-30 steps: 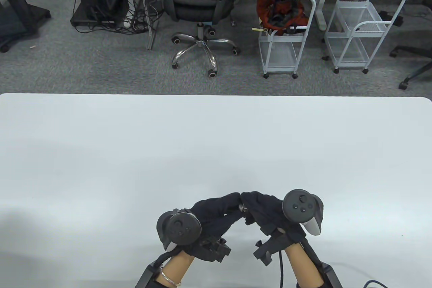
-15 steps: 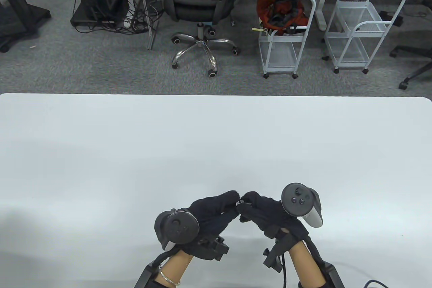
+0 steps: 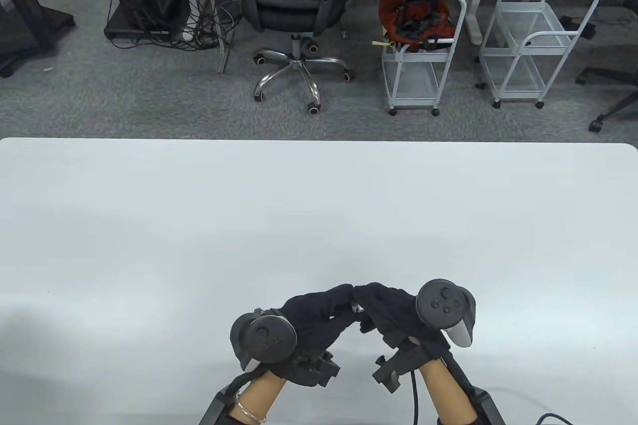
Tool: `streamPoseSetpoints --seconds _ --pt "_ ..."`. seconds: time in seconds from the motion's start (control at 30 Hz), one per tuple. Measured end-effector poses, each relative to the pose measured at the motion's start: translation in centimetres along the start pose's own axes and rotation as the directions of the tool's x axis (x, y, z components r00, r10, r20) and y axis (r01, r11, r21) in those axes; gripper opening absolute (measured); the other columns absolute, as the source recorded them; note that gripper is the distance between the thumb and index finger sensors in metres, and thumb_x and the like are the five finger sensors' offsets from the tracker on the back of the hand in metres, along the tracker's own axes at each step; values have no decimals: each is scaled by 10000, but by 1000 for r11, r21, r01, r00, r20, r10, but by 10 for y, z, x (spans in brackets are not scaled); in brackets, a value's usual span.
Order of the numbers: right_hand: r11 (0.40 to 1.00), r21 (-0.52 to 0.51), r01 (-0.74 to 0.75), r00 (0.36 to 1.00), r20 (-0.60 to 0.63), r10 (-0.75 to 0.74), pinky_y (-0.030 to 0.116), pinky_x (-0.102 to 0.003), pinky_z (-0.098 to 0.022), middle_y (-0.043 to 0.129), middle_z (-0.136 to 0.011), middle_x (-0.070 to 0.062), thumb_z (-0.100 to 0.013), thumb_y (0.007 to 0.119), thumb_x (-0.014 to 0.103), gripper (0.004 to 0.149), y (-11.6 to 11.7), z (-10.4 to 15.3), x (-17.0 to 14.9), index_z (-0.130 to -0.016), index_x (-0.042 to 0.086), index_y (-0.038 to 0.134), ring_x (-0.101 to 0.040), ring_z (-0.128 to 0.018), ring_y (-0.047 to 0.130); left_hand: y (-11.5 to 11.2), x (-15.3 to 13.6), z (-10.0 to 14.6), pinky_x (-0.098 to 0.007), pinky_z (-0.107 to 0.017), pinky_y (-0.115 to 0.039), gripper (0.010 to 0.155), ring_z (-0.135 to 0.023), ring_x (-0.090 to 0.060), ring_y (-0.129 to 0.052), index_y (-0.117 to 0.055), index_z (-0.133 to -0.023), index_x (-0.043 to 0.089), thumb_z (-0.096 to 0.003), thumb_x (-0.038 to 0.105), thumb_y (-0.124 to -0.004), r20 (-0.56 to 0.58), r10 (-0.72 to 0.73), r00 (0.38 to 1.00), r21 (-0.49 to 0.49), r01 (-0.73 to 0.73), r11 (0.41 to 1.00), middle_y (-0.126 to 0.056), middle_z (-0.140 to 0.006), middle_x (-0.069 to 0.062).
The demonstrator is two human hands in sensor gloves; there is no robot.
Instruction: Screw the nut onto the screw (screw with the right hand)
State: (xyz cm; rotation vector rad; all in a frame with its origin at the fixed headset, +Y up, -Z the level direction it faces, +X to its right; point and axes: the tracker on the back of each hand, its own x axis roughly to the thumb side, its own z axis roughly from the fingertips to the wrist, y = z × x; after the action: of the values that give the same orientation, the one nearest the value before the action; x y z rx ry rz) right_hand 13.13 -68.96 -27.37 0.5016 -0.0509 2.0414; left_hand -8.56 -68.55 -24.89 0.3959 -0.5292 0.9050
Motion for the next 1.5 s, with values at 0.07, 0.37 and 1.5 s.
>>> streamPoseSetpoints --seconds 0.07,0.37,1.5 --pt "996 85 21 1000 -6 -21 795 -507 -321 980 -566 -254 -609 571 430 517 -2 -1 0 -634 -11 840 -308 -319 1043 0 0 0 -263 -390 -942 423 -446 -84 -1131 -936 -759 219 -390 420 -892 -3 -8 1000 -1 8 1000 -1119 -616 35" --pt "998 -36 -43 999 -19 43 814 -475 -271 1010 -478 -200 -608 557 421 501 0 2 3 -550 30 864 -256 -228 1047 0 1 0 -265 -390 -942 428 -447 -90 -1129 -935 -762 215 -391 422 -888 1 10 1000 -5 -10 1000 -1118 -617 24" --pt "999 -16 -33 999 28 33 813 -475 -279 1006 -494 -208 -608 582 422 489 -1 0 8 -571 21 860 -260 -245 1049 5 4 -1 -268 -390 -941 433 -447 -91 -1129 -940 -756 218 -379 427 -893 14 9 1000 11 -9 1000 -1119 -615 52"
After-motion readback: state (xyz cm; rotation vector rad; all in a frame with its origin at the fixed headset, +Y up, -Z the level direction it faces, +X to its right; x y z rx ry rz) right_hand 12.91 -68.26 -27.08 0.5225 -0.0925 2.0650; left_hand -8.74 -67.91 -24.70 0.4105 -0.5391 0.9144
